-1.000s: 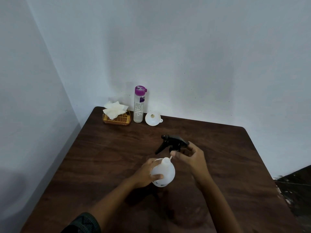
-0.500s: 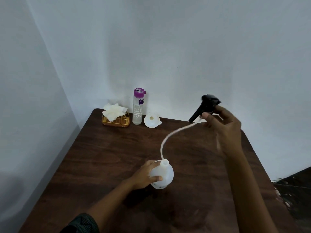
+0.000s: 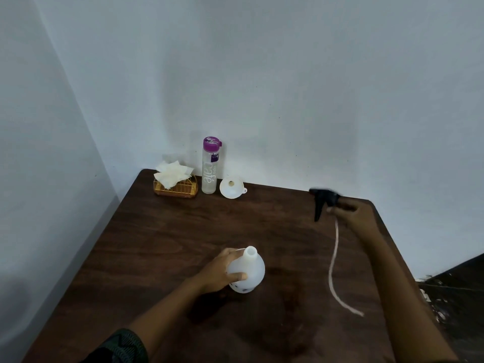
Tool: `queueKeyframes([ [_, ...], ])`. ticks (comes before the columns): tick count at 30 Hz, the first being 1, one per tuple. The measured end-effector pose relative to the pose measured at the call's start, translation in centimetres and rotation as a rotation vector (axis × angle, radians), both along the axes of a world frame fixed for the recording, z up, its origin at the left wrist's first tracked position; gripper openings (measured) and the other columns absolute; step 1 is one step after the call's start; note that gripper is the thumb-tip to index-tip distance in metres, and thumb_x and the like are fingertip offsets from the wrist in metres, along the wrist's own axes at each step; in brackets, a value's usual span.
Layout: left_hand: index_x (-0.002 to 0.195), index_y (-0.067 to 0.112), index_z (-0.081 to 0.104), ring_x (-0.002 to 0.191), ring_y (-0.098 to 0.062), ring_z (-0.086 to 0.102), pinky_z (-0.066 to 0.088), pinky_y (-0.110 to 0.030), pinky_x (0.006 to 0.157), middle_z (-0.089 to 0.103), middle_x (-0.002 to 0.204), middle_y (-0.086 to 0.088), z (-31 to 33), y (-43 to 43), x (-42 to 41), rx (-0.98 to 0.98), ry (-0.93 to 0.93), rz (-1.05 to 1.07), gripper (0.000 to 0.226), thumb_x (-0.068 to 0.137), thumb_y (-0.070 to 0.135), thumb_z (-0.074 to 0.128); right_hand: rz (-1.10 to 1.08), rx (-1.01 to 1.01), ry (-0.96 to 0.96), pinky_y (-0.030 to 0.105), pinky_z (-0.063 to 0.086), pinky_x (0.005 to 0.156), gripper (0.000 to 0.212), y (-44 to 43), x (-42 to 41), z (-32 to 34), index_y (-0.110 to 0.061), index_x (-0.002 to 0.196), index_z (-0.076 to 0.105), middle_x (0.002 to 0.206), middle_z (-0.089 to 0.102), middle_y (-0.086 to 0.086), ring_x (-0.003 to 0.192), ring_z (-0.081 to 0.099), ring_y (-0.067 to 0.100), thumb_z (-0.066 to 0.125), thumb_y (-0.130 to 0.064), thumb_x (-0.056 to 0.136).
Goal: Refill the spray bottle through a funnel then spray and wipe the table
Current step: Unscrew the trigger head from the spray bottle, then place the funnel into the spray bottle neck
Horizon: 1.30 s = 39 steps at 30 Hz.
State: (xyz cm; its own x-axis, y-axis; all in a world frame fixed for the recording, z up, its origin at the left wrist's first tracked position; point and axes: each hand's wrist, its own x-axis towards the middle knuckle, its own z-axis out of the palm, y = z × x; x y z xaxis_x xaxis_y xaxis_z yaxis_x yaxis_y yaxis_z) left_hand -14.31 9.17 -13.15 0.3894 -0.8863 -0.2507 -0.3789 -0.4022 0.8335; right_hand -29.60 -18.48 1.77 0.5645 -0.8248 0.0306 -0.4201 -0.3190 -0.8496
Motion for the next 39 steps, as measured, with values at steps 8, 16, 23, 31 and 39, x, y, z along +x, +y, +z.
queueKeyframes([
  [8, 0.141, 0.029, 0.034, 0.127, -0.013, 0.037, 0.035, -0.031, 0.107, 0.035, 0.14, 0.006, 0.3, -0.1, 0.1, 0.018, -0.01, 0.001, 0.068, 0.083, 0.043, 0.066, -0.027, 0.154, 0.633, 0.025, 0.03, 0.048, 0.039, -1.5, -3.3, -12.1, -0.008, 0.045, 0.048, 0.045, 0.041, 0.004, 0.043, 0.039, 0.016, 0.071, -0.007, 0.076],
  [16, 0.142, 0.027, 0.033, 0.129, -0.011, 0.037, 0.035, -0.03, 0.107, 0.034, 0.144, 0.005, 1.1, -0.3, 0.5, 0.026, -0.047, 0.007, 0.07, 0.082, 0.046, 0.066, -0.042, 0.119, 0.681, 0.027, 0.027, 0.043, 0.04, -0.8, -2.1, -13.6, -0.01, 0.054, 0.042, 0.054, 0.04, 0.005, 0.047, 0.039, 0.015, 0.071, -0.018, 0.079],
  [23, 0.146, 0.044, 0.013, 0.144, -0.019, 0.008, 0.015, -0.049, 0.117, 0.011, 0.158, 0.007, 1.6, 0.6, -0.5, 0.062, 0.051, 0.026, 0.108, 0.055, 0.081, 0.058, -0.302, -0.029, 0.583, 0.034, 0.042, 0.07, 0.034, 0.9, -2.2, -11.7, -0.002, 0.097, 0.058, 0.113, 0.046, 0.018, 0.087, 0.057, 0.035, 0.063, -0.032, 0.081],
  [31, 0.121, 0.029, 0.055, 0.121, -0.009, 0.051, 0.042, -0.024, 0.1, 0.055, 0.131, 0.002, 6.2, 2.8, 6.4, -0.135, 0.209, 0.31, 0.027, 0.094, 0.027, 0.053, 0.131, -0.155, 0.274, 0.032, 0.045, 0.077, 0.016, 3.2, 9.2, -6.2, -0.001, 0.096, 0.066, 0.099, 0.066, 0.017, 0.089, 0.061, 0.026, 0.06, -0.008, 0.083],
  [39, 0.103, 0.037, 0.056, 0.101, -0.006, 0.061, 0.049, -0.019, 0.085, 0.063, 0.108, 0.011, 8.7, 5.4, 12.0, -0.196, 0.168, 0.41, 0.022, 0.094, 0.017, 0.052, 0.351, -0.106, 0.188, 0.023, 0.039, 0.081, 0.022, 7.7, 23.2, -4.8, 0.0, 0.103, 0.066, 0.11, 0.066, 0.013, 0.104, 0.058, 0.026, 0.059, -0.005, 0.082],
])
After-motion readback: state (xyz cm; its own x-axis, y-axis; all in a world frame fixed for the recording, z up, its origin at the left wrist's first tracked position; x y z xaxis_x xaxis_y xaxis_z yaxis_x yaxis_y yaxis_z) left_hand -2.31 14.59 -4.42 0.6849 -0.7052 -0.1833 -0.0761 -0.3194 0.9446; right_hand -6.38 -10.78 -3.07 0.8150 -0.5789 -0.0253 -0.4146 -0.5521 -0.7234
